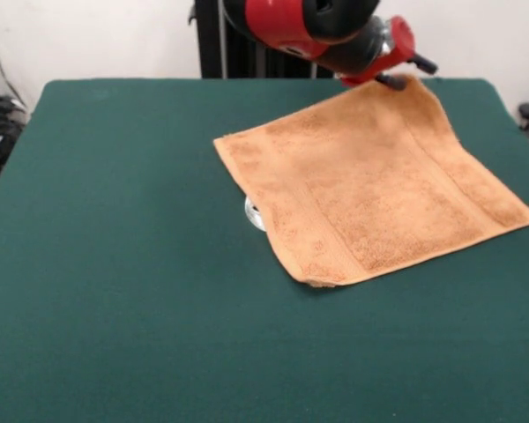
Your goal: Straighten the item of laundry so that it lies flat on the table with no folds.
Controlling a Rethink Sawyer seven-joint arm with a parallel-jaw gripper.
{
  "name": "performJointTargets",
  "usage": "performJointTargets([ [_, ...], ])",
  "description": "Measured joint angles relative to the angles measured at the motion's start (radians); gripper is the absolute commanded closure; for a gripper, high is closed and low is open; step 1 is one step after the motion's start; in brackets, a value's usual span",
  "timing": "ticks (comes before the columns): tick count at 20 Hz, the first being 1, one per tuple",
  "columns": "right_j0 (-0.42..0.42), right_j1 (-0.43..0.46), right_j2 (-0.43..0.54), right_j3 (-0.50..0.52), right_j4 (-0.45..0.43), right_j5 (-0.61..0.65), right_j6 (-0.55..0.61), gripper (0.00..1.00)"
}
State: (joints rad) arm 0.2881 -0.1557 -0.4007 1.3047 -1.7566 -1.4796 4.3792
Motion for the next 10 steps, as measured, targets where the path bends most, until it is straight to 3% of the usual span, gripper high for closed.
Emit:
performJointTargets([
  [10, 0.0, -0.052, 0.0, 0.056, 0.0, -0.029, 0.0, 0.0],
])
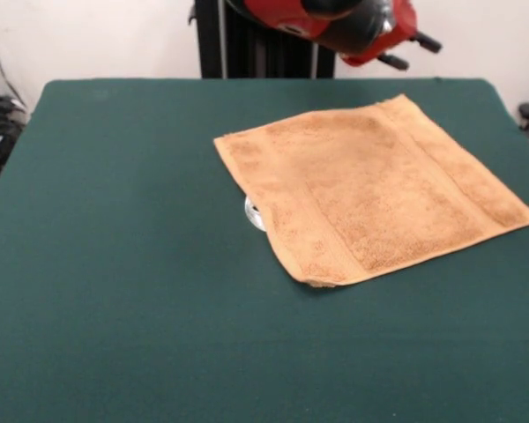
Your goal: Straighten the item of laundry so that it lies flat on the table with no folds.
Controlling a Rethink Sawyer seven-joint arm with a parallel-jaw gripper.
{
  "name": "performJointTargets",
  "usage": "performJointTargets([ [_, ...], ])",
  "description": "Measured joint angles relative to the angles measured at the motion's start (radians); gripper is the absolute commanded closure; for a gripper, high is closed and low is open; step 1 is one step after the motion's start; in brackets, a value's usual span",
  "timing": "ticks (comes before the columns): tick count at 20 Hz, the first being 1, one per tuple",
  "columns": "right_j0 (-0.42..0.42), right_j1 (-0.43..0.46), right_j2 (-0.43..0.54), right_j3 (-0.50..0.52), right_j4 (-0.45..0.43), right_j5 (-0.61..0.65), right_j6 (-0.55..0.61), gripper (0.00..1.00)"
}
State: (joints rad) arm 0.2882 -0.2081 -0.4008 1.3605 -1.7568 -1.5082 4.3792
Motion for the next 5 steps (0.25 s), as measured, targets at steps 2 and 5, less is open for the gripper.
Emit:
performJointTargets([
  [2, 0.001, -0.015, 0.0, 0.016, 0.0, -0.01, 0.0, 0.0],
  [5, 0.011, -0.034, -0.011, 0.039, 0.0, -0.015, 0.0, 0.0],
])
